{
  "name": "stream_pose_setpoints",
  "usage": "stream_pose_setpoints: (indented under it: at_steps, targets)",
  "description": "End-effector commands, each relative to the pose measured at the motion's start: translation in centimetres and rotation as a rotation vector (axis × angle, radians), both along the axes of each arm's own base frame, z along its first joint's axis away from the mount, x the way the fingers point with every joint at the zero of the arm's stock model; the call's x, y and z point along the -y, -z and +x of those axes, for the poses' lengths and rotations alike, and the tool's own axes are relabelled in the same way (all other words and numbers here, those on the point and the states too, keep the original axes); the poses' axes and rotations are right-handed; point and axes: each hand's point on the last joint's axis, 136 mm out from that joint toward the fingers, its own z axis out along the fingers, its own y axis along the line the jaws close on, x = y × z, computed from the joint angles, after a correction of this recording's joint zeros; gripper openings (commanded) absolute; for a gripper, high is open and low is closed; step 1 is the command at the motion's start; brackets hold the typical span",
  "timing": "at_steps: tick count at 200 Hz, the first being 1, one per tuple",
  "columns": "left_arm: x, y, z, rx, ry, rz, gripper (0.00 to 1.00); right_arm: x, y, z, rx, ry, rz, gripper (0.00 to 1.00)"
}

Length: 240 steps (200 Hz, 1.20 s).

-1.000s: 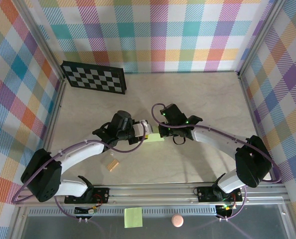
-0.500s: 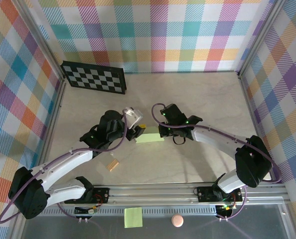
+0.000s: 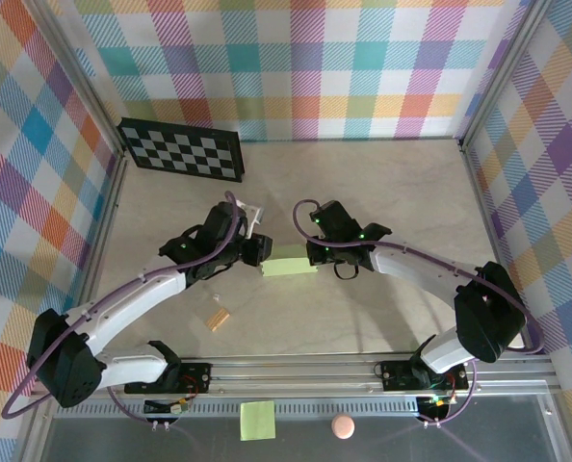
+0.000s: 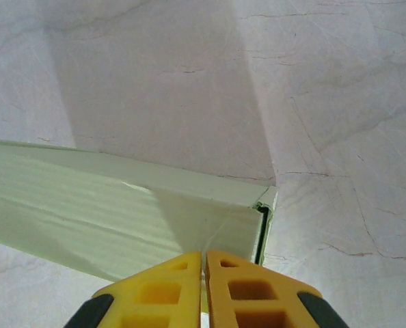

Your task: Fold the paper box

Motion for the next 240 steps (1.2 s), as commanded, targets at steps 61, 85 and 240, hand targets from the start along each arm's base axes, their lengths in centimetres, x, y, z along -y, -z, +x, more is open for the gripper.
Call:
stream_pose_setpoints:
  at_steps: [61,85,240]
  targets:
    - [0.8,2.7,-0.5,-0.16,-0.02,0.037,0.08,1.4,1.9,-1.7,-0.087,0.007,-0.05,0.12]
    - [0.3,2.9,0.0,-0.151,-0.039,0.079,0.05,1.5,2.1,-1.8,-0.09,0.007,-0.056,0.12]
    - [-1.5,9.6,-2.0,-0.306,-0.037,0.225,0.01,0.8,-2.3,-0.5,-0.007,-0.002,-0.021,0.12]
